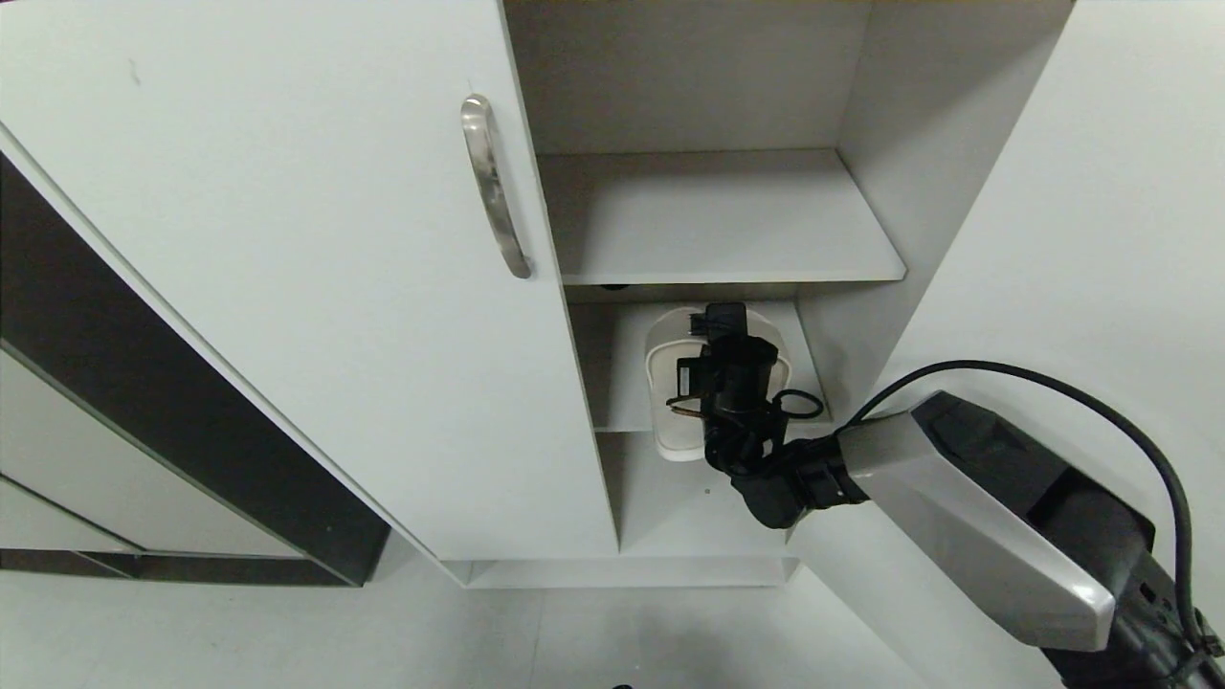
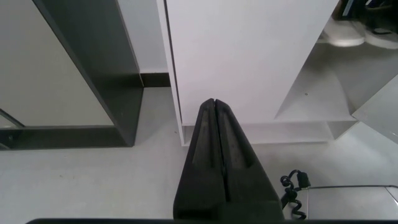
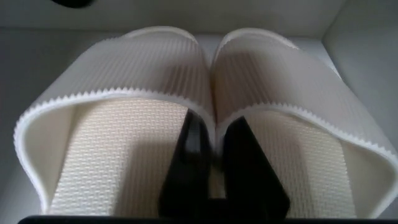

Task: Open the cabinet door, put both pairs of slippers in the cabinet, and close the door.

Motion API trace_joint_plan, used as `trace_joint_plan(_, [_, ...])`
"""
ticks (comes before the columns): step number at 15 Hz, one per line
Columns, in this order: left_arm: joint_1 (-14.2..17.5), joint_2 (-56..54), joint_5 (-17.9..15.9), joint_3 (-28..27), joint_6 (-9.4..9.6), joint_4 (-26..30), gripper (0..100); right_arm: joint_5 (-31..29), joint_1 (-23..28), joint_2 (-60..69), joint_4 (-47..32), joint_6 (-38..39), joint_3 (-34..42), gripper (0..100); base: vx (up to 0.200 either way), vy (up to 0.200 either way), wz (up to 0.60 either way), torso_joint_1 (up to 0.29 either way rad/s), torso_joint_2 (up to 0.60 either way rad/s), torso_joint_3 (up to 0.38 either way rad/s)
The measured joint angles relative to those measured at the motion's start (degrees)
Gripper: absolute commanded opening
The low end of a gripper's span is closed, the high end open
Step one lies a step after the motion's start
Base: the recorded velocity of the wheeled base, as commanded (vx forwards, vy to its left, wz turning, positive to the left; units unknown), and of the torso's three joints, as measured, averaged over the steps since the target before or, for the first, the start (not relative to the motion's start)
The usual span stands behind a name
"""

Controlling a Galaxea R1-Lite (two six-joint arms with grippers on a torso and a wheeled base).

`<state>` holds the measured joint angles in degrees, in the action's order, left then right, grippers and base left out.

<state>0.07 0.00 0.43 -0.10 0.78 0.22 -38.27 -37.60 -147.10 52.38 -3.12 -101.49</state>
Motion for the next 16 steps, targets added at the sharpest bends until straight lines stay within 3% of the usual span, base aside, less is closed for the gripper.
trace_joint_plan(5, [0.0,0.0,-0.1,0.0,0.0,0.0,0,-0.3,-0.3,1.6,1.3,0.2,3.1,100,0.0,0.0,0.0,0.0,0.0,0.0])
trace_joint_plan(10, [0.0,0.0,-0.1,0.0,-0.07,0.0,0,3.4,-3.1,11.1,7.2,0.4,23.7,100,0.0,0.0,0.0,0.0,0.0,0.0])
trace_joint_plan(14, [0.0,0.0,-0.1,0.0,-0.07,0.0,0,5.4,-3.8,16.8,13.6,0.5,34.1,100,0.0,0.0,0.0,0.0,0.0,0.0])
trace_joint_plan(16, [0.0,0.0,-0.1,0.0,-0.1,0.0,0,6.6,-4.5,19.4,16.0,0.6,40.0,100,-0.2,0.0,0.0,0.002,0.0,0.005])
